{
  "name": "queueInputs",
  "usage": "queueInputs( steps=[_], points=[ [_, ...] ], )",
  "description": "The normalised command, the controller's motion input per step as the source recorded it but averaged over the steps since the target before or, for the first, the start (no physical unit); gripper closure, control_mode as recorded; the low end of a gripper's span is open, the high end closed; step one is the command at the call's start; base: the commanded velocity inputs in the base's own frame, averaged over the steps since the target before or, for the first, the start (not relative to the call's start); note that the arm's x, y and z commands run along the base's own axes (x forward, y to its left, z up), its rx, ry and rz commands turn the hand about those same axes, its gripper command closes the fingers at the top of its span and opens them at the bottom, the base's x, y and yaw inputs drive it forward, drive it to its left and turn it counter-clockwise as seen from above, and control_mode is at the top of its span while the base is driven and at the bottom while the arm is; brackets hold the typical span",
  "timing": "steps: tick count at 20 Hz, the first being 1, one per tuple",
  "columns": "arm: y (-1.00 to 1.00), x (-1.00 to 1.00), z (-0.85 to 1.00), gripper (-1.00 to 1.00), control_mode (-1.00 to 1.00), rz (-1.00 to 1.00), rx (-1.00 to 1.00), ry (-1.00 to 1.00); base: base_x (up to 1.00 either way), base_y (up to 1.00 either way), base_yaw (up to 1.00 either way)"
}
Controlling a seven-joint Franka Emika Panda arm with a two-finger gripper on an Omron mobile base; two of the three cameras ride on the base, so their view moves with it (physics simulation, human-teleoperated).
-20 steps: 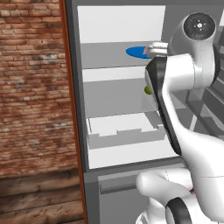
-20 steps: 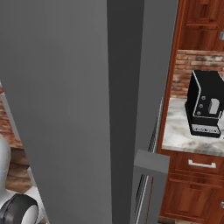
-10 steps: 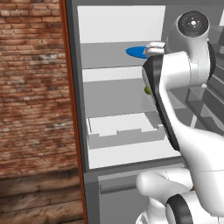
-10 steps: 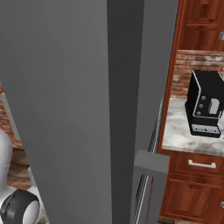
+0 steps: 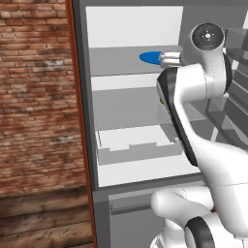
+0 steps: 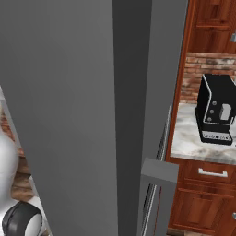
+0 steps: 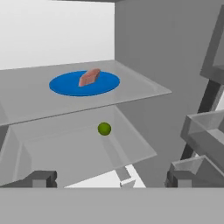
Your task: Retrieve the steak from the fridge and place it on the cutting board.
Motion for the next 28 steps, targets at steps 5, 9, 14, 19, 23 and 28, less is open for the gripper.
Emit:
queueInputs(
  steps=[5, 9, 14, 19, 23, 28],
  points=[
    [-0.11, 0.22, 0.00, -1.00, -1.00, 0.00, 0.03, 0.02, 0.00, 0.00, 0.00],
    [-0.08, 0.28, 0.00, -1.00, -1.00, 0.00, 0.04, 0.07, 0.00, 0.00, 0.00],
    [-0.11, 0.30, 0.00, -1.00, -1.00, 0.00, 0.02, 0.09, 0.00, 0.00, 0.00],
    [-0.22, 0.35, 0.00, -1.00, -1.00, 0.00, 0.00, 0.06, 0.00, 0.00, 0.00],
    [-0.14, 0.33, 0.00, -1.00, -1.00, 0.00, 0.00, 0.02, 0.00, 0.00, 0.00],
    [-0.06, 0.39, 0.00, -1.00, -1.00, 0.00, 0.00, 0.00, 0.00, 0.00, 0.00]
  ],
)
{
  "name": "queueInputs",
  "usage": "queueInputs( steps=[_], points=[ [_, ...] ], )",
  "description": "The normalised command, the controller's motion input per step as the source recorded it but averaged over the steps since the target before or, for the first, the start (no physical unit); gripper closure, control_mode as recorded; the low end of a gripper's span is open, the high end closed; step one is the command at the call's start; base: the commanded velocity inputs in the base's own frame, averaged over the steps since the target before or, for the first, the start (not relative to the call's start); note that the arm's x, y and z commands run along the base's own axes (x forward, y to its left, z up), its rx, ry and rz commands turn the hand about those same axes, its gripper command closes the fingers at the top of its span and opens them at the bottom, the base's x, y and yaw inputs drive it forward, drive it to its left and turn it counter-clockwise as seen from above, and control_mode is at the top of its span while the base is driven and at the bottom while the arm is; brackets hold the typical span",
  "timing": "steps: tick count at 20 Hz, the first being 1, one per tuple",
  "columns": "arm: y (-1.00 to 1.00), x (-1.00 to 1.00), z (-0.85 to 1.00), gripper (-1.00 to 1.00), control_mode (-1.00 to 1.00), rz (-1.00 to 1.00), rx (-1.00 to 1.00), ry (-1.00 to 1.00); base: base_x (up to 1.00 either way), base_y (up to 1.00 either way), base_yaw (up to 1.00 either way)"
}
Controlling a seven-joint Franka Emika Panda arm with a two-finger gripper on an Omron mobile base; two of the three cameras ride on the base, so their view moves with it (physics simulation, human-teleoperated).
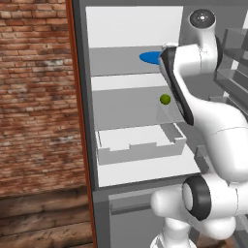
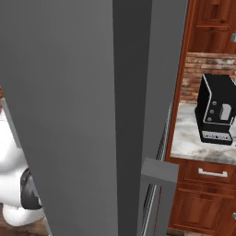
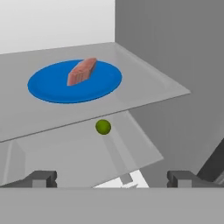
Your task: Retrieve the steak from the fridge and place it on the cutting board.
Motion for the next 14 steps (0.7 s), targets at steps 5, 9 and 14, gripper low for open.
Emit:
queueInputs(
  steps=[5, 9, 14],
  points=[
    [0.00, 0.45, -0.02, -1.00, -1.00, 0.00, 0.00, 0.00, 0.00, 0.00, 0.00],
    [-0.01, 0.43, -0.05, -1.00, -1.00, 0.00, 0.00, 0.00, 0.00, 0.00, 0.00],
    [-0.07, 0.40, -0.15, -1.00, -1.00, 0.00, 0.00, 0.00, 0.00, 0.00, 0.00]
  ],
)
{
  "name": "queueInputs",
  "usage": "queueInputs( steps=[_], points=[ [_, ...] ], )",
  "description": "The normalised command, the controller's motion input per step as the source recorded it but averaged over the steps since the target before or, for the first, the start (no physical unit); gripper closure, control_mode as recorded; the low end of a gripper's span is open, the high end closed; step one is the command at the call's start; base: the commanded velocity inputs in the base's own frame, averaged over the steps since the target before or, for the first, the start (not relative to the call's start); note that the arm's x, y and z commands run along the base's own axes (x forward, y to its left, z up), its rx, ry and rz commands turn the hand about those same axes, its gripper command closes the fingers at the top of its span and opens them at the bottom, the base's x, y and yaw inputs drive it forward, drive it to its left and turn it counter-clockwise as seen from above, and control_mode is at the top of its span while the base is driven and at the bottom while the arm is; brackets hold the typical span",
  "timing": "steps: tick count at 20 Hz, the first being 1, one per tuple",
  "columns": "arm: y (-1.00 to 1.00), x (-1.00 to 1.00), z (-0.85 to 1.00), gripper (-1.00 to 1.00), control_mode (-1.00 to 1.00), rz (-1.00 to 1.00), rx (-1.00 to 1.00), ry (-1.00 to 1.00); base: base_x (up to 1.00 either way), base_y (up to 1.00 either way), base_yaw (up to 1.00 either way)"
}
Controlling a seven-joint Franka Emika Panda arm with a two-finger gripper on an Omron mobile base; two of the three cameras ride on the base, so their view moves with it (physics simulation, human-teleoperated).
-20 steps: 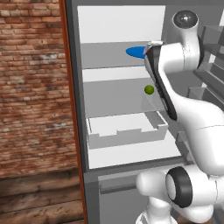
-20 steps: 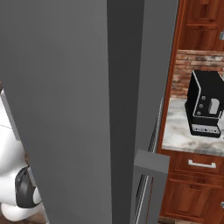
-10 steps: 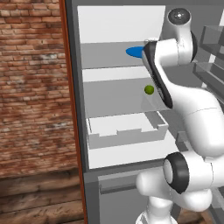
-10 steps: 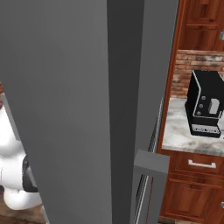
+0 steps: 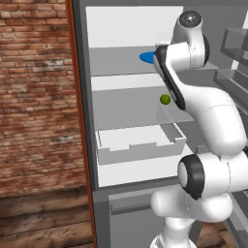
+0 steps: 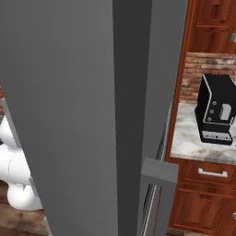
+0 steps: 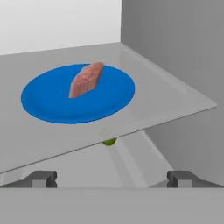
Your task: Retrieve the steak from the fridge and place it on the cutting board.
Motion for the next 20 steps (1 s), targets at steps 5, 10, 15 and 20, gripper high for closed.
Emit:
queueInputs(
  steps=[5, 10, 15, 20],
  points=[
    [-0.05, 0.39, -0.21, -1.00, -1.00, 0.00, -0.01, 0.00, 0.00, 0.00, 0.00],
    [-0.01, 0.46, -0.03, -1.00, -1.00, 0.00, 0.00, 0.00, 0.00, 0.00, 0.00],
    [0.00, 0.51, 0.00, -1.00, -1.00, 0.00, 0.00, 0.01, 0.00, 0.00, 0.00],
    [-0.02, 0.48, 0.00, -1.00, -1.00, 0.00, 0.00, 0.01, 0.00, 0.00, 0.00]
  ],
)
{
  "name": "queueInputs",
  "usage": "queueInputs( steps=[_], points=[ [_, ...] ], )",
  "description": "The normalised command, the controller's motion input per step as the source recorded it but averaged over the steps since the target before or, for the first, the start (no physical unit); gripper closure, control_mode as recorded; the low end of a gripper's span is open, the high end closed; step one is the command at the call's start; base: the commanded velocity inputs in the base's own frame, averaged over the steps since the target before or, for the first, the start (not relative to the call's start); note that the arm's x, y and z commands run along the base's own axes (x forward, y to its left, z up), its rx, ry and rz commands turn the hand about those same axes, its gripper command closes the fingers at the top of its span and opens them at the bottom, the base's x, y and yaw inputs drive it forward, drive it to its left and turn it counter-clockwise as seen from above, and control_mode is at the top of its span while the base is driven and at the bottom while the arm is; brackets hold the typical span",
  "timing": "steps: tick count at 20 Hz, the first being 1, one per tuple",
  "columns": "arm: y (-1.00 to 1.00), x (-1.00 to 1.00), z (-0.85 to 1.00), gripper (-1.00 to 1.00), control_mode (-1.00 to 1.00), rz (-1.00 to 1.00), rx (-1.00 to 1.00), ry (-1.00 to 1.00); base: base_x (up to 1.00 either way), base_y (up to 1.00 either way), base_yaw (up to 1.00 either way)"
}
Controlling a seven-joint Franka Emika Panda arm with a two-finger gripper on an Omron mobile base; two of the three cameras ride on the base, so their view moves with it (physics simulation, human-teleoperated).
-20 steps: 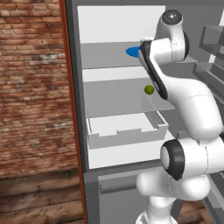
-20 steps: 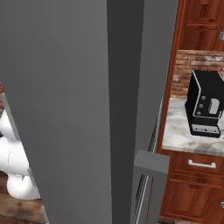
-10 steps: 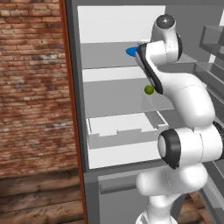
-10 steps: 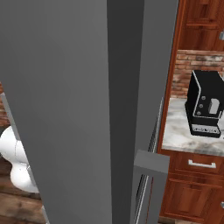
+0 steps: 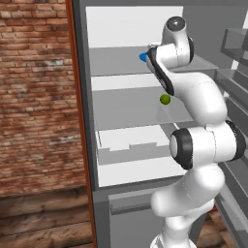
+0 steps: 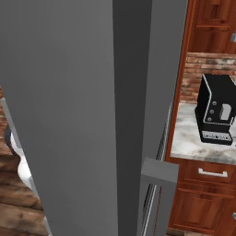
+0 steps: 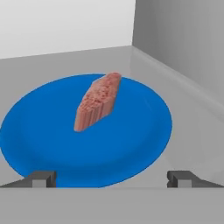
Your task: Retrieve the steak from the fridge and place it on the cutting board.
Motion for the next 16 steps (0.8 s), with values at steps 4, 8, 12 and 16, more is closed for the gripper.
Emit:
queueInputs(
  steps=[4, 8, 12, 16],
  points=[
    [-0.10, 0.41, 0.00, -1.00, -1.00, -0.01, 0.00, 0.01, 0.00, 0.00, 0.00],
    [-0.09, 0.32, 0.00, -1.00, -1.00, -0.03, 0.00, 0.01, 0.00, 0.00, 0.00],
    [-0.03, 0.23, -0.02, -1.00, -1.00, -0.08, 0.00, 0.00, 0.00, 0.00, 0.00],
    [0.00, 0.29, -0.09, -1.00, -1.00, -0.10, 0.00, 0.00, 0.00, 0.00, 0.00]
  ],
)
